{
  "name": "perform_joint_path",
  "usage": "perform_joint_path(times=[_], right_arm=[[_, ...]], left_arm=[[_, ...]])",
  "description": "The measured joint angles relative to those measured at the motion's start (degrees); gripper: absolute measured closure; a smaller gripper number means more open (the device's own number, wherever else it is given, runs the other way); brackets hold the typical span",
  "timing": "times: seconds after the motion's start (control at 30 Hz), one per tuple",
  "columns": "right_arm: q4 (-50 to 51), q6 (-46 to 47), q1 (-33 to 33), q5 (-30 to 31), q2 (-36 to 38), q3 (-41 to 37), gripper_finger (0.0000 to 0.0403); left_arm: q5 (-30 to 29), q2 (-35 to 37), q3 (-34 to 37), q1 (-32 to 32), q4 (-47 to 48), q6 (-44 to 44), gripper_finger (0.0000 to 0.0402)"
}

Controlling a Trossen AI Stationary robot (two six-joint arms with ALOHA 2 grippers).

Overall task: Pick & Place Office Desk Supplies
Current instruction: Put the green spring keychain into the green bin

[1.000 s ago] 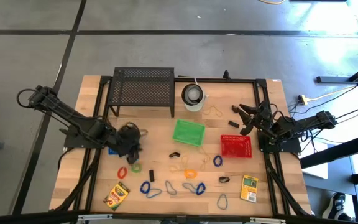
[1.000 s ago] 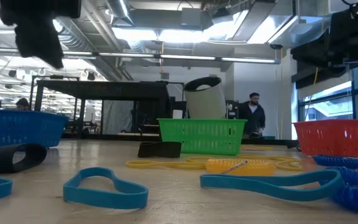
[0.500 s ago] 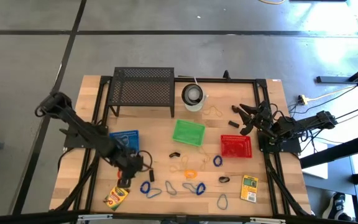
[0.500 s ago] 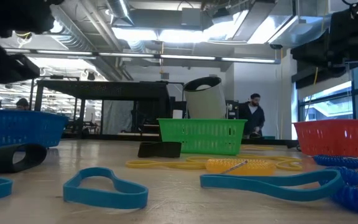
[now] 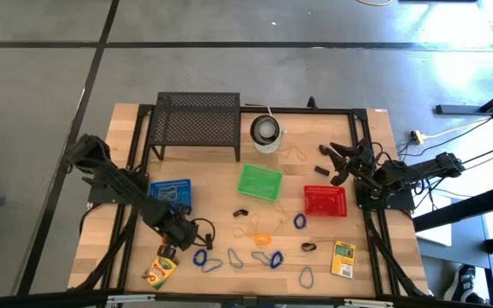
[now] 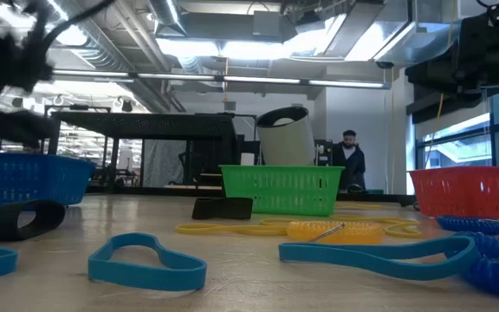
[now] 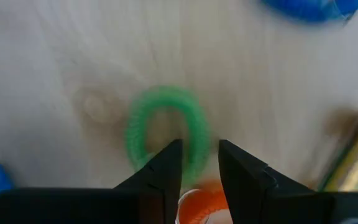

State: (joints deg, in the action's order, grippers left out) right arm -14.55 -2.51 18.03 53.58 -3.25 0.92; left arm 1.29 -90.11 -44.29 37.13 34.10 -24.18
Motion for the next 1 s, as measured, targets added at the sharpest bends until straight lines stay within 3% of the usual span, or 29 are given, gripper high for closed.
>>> perform_joint_path(times=[0.27,0.47,0.67,0.83,1.0], right_arm=[[0.0,-0.02,0.0,-0.01,0.02,0.01,0.028],[0.0,-0.02,-0.01,-0.02,0.0,-0.02,0.028],[0.09,0.01,0.01,-0.02,0.02,-0.01,0.028],[0.07,0.02,0.0,-0.02,0.02,-0.01,0.028],[0.06,0.14,0.0,-0.04,0.0,0.0,0.028]], left_arm=[[-5.26,-3.74,-0.72,1.68,0.95,2.94,0.0316],[-7.46,-1.64,-1.77,1.55,0.34,7.8,0.0381],[-18.1,-0.04,-5.56,1.29,-1.1,14.56,0.0385],[-30.31,0.85,-11.2,-0.79,-2.84,26.58,0.0388],[-42.12,1.06,-15.31,-3.51,-11.74,40.06,0.0387]])
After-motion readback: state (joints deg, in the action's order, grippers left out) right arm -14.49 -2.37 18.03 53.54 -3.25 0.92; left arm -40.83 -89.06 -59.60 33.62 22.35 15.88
